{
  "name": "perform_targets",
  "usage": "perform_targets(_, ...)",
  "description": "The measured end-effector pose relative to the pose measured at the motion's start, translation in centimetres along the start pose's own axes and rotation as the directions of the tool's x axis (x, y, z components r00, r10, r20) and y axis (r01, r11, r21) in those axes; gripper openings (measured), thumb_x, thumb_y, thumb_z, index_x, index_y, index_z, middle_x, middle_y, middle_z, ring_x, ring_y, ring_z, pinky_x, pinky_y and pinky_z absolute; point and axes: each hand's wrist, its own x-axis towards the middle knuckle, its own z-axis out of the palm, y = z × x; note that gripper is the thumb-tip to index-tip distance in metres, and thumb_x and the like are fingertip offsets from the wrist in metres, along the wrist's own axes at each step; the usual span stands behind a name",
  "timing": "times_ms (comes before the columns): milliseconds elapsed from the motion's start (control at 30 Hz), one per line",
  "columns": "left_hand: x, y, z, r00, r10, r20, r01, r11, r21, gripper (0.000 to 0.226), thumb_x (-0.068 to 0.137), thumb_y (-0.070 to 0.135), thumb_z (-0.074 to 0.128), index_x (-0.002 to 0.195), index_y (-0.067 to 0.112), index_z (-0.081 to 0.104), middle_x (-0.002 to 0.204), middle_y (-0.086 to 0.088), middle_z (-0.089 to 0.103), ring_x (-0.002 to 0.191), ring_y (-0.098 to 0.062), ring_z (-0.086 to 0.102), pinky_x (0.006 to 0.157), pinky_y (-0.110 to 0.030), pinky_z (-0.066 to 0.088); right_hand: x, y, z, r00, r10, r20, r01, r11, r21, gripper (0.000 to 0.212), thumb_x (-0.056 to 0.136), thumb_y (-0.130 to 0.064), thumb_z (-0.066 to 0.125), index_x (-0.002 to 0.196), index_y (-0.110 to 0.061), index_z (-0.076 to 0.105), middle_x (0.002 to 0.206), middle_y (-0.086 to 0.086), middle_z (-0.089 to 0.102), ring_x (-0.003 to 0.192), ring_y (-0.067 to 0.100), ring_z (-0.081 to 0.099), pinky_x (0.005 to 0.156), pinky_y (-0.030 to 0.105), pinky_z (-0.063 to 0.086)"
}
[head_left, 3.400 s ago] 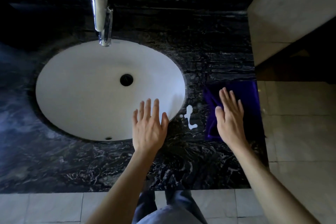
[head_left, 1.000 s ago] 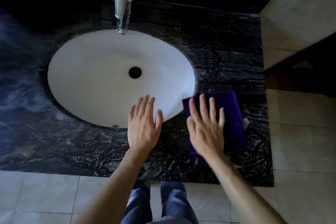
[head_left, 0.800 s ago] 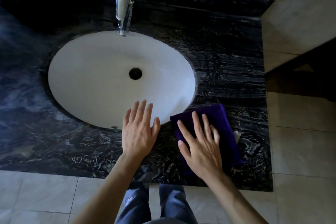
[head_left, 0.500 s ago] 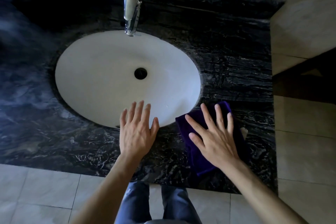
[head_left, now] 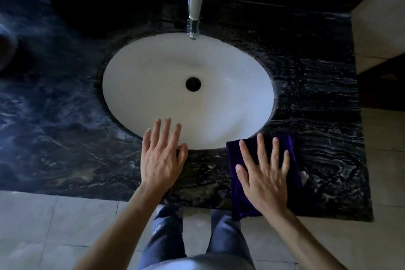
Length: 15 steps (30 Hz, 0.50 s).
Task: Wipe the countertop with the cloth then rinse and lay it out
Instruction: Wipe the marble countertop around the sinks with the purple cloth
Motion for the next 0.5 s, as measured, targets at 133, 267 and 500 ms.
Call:
perform_targets(133, -2.0, -6.8, -1.1, 1.0, 0.01, 0.011, -0.01, 0.999, 0.05, 0.058, 0.101, 0.046, 0.036, 0.15, 0.017, 0.044, 0.162, -0.015, 0.034, 0.153, -0.036, 0.022, 0.121, -0.053, 0.021, -1.0, -5.8, 0.0, 0.998, 0.05, 0.034, -0.05, 0.999, 0.019, 0.065, 0.102, -0.056, 0.031, 0.161, -0.031, 0.025, 0.169, 0.016, 0.018, 0.154, 0.05, 0.014, 0.117, 0.071, 0.018)
perform_targets(267, -3.0, -13.4, -2.3, 0.999, -0.027, -0.017, 0.028, 0.999, 0.039, 0.059, 0.099, 0.046, 0.038, 0.153, 0.021, 0.041, 0.164, -0.013, 0.029, 0.153, -0.035, 0.021, 0.121, -0.053, 0.021, -1.3, -12.3, -0.4, 0.997, 0.047, 0.063, -0.049, 0.998, 0.038, 0.068, 0.1, -0.059, 0.033, 0.161, -0.029, 0.025, 0.169, 0.018, 0.018, 0.153, 0.051, 0.014, 0.117, 0.071, 0.017)
perform_targets(500, -1.8, -20.2, -3.5, 0.999, -0.04, -0.018, 0.041, 0.997, 0.068, 0.063, 0.1, 0.053, 0.032, 0.157, 0.026, 0.031, 0.167, -0.01, 0.022, 0.155, -0.033, 0.015, 0.123, -0.052, 0.017, 4.2, -21.2, -1.7, 0.991, -0.101, 0.088, 0.093, 0.992, 0.083, 0.065, 0.101, -0.056, 0.035, 0.16, -0.029, 0.029, 0.167, 0.01, 0.03, 0.149, 0.042, 0.033, 0.117, 0.065, 0.023)
